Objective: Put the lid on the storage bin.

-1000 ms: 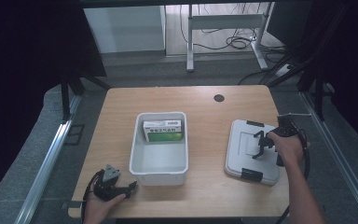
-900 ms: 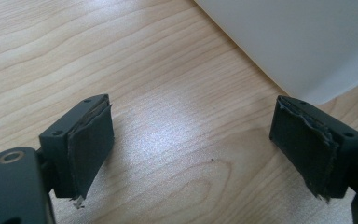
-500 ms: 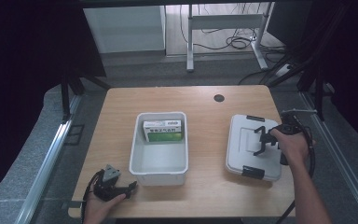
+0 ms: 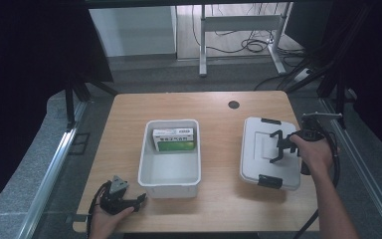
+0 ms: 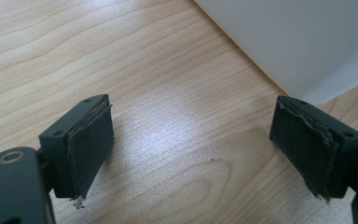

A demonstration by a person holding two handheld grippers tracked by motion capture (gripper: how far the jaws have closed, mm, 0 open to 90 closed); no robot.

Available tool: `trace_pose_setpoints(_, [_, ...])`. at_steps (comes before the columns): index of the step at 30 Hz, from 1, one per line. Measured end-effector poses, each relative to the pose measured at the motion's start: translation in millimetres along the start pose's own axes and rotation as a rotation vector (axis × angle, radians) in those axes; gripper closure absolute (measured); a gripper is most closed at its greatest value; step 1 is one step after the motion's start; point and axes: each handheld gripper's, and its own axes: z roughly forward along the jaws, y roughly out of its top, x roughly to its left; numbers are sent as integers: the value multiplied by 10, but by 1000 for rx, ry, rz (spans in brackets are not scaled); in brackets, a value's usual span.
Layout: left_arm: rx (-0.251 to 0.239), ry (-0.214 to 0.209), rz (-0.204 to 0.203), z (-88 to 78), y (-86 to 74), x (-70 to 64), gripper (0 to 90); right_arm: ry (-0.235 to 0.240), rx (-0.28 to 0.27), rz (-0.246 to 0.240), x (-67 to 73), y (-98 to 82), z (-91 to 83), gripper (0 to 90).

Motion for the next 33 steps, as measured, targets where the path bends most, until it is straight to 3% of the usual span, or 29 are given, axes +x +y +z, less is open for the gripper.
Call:
trace_pose_setpoints(11, [-1, 0, -1, 0, 0, -1, 136, 41, -10, -36, 118, -27, -149, 847])
trace_pose_setpoints(25, [-2, 2, 0, 1, 0, 0, 135, 84, -20, -94, 387, -71, -307, 847])
trace_pose_setpoints(33, [-2, 1, 0, 1, 0, 0, 135, 106, -24, -112, 470, -86, -335, 847])
